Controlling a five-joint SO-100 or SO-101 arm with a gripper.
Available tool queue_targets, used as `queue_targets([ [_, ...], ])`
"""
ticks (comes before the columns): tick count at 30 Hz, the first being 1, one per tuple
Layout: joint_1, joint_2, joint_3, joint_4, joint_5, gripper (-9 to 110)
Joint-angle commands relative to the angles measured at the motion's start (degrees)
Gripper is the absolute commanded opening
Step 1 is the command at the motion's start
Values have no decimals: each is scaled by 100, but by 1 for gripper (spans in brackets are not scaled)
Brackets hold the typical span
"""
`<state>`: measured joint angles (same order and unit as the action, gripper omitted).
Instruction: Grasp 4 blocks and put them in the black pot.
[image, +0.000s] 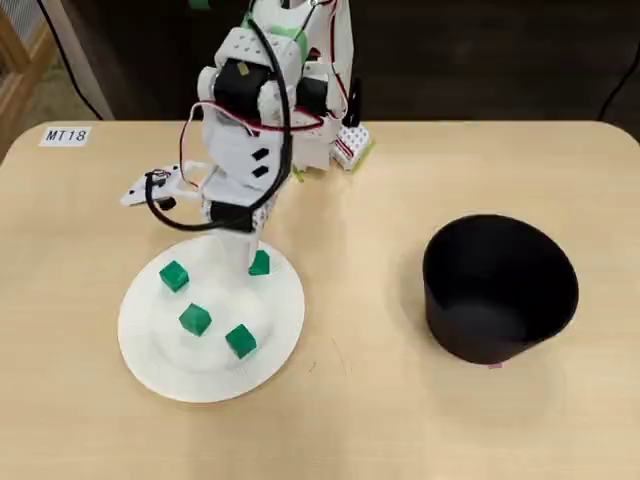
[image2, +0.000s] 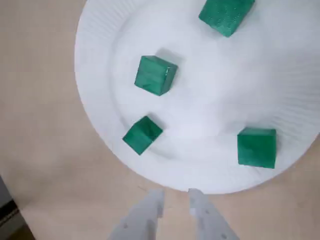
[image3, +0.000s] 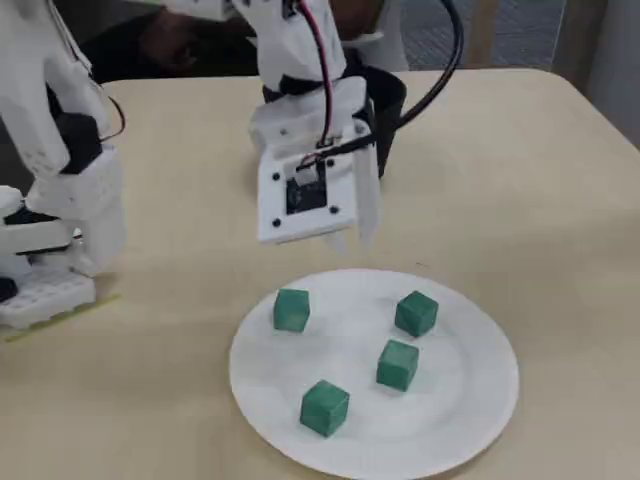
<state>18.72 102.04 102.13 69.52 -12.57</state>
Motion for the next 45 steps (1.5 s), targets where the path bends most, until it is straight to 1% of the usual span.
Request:
queue_targets([
  [1, 26, 18, -272, -35, 18, 6],
  [29, 62, -35, -229, 9, 18, 5],
  [33, 97, -211, -193, 62, 53, 7],
  [37, 255, -387, -264, -18, 149, 11],
  [41, 360, -527, -308, -387, 396, 9],
  [45, 360, -729, -404, -817, 765, 0],
])
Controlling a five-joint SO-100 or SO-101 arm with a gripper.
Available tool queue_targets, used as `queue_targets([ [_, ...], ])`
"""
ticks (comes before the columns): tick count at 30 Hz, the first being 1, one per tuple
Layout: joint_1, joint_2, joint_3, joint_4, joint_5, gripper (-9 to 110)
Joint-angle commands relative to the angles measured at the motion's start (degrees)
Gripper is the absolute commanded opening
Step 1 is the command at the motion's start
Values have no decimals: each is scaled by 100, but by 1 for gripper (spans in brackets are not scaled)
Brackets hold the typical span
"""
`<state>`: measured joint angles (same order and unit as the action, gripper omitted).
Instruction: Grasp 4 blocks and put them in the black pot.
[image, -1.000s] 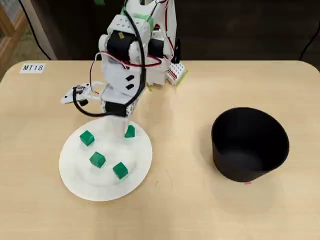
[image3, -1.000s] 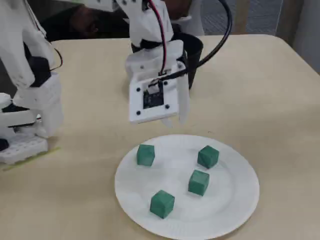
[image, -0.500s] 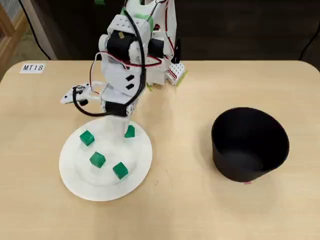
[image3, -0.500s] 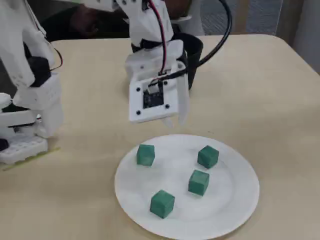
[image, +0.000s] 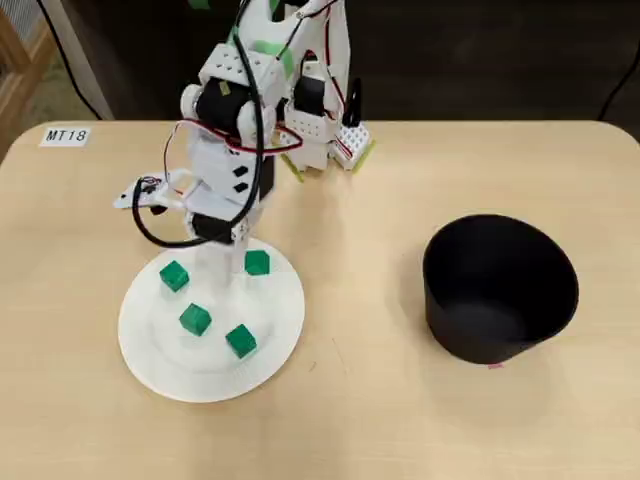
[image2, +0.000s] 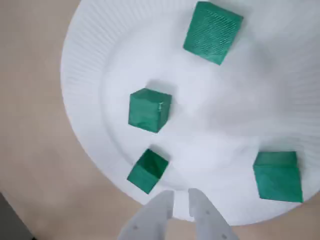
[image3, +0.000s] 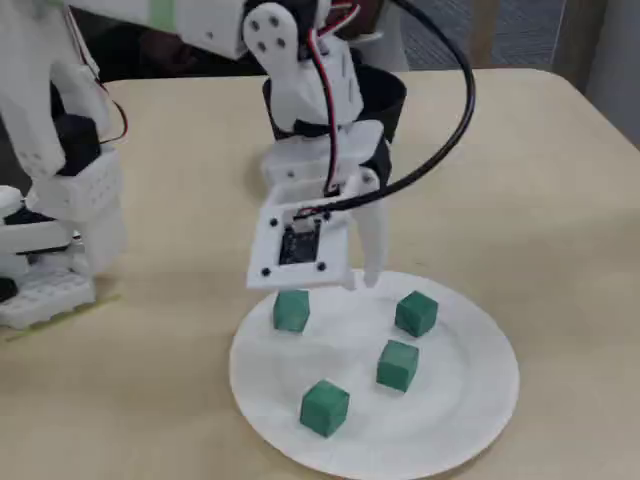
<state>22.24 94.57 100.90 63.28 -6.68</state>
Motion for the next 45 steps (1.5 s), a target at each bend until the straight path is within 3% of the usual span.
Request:
queue_targets([
  [1, 9, -9, -299, -325, 272, -2],
  [5, 26, -149, -387, -870, 431, -2],
  [10, 229, -615, -984, -773, 220, 5],
  [24, 510, -1714, -1925, 237, -35, 17],
  [45, 501, -1969, -1942, 501, -237, 19],
])
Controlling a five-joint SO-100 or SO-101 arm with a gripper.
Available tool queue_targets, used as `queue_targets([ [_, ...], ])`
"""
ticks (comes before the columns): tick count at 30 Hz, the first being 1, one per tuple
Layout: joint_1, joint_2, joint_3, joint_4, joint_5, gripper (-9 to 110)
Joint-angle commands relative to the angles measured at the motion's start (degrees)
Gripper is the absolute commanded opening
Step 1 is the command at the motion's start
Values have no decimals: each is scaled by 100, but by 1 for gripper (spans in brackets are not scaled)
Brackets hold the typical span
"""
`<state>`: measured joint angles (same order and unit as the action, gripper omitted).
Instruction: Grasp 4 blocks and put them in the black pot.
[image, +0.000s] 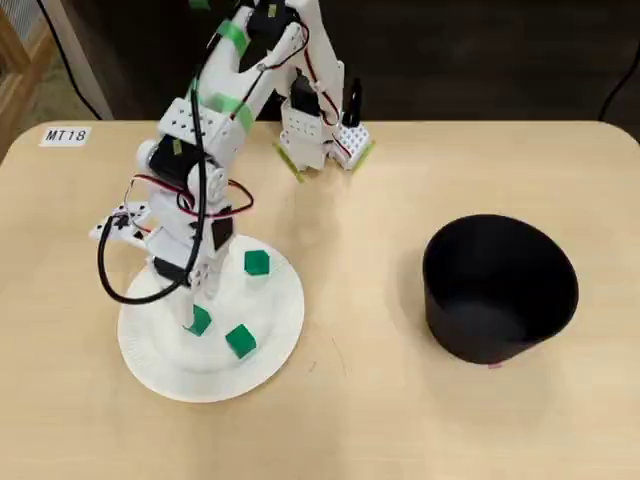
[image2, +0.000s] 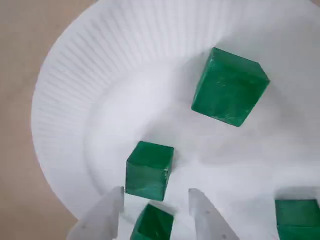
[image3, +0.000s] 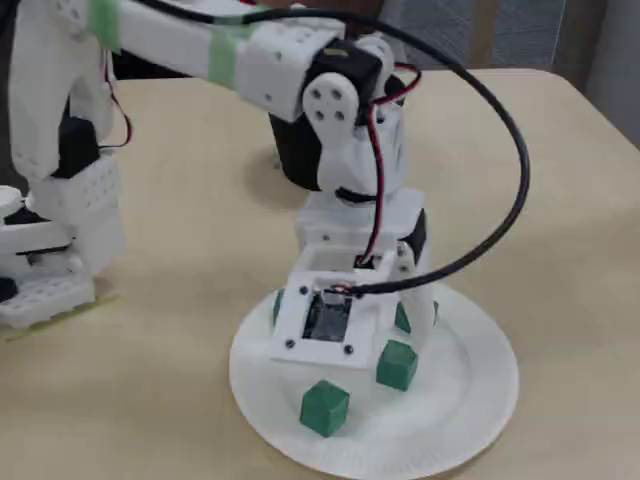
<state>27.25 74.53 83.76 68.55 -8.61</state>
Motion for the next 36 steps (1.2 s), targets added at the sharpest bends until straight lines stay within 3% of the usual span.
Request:
queue_targets([
  [1, 0, 35, -229, -44, -44, 19],
  [25, 123, -352, -246, -246, 229, 17],
  [32, 132, -571, -483, -264, 404, 0],
  [34, 105, -598, -589, -211, 360, 2],
  [36, 105, -510, -589, -149, 211, 12],
])
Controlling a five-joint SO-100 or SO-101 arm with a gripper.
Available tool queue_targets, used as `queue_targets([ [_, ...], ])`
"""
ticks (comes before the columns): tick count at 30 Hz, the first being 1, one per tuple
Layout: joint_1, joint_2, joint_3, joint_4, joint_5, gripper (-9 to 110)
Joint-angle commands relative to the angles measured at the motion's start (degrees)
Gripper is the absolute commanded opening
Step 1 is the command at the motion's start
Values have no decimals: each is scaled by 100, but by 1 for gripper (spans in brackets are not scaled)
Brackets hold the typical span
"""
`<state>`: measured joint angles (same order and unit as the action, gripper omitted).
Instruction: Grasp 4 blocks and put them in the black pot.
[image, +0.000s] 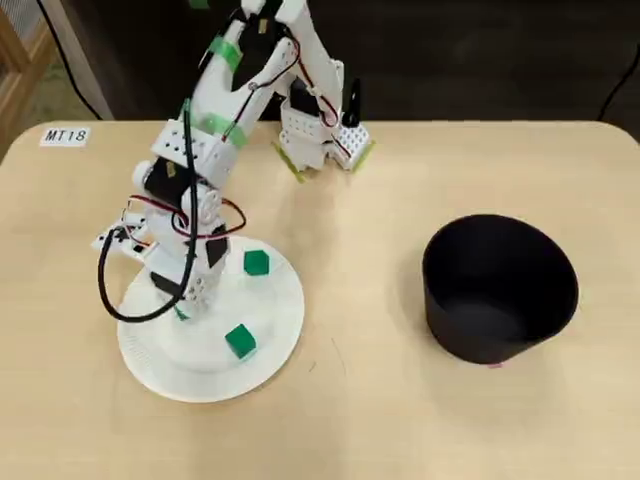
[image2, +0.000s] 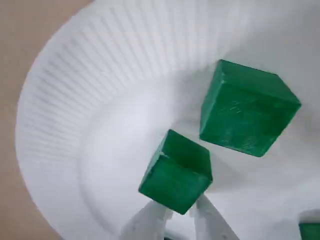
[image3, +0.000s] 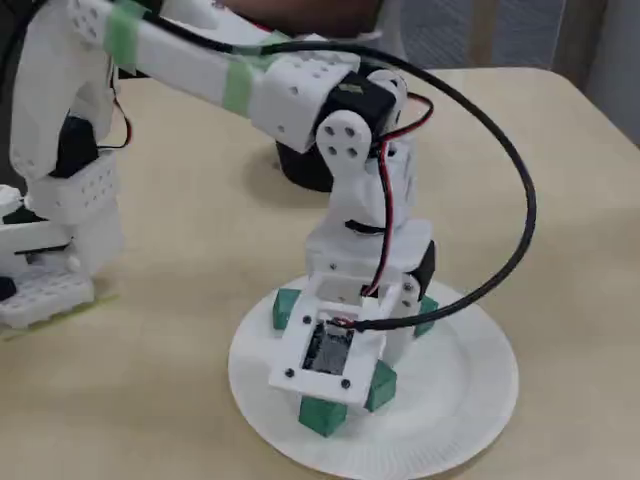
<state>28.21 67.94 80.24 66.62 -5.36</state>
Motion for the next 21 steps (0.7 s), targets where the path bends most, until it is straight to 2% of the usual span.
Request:
queue_targets([
  [1, 0, 211, -246, 44, -185, 16],
  [3, 9, 299, -246, 79, -229, 22],
  [7, 62, 325, -299, 141, -237, 25],
  [21, 413, 308, -826, 844, -35, 25],
])
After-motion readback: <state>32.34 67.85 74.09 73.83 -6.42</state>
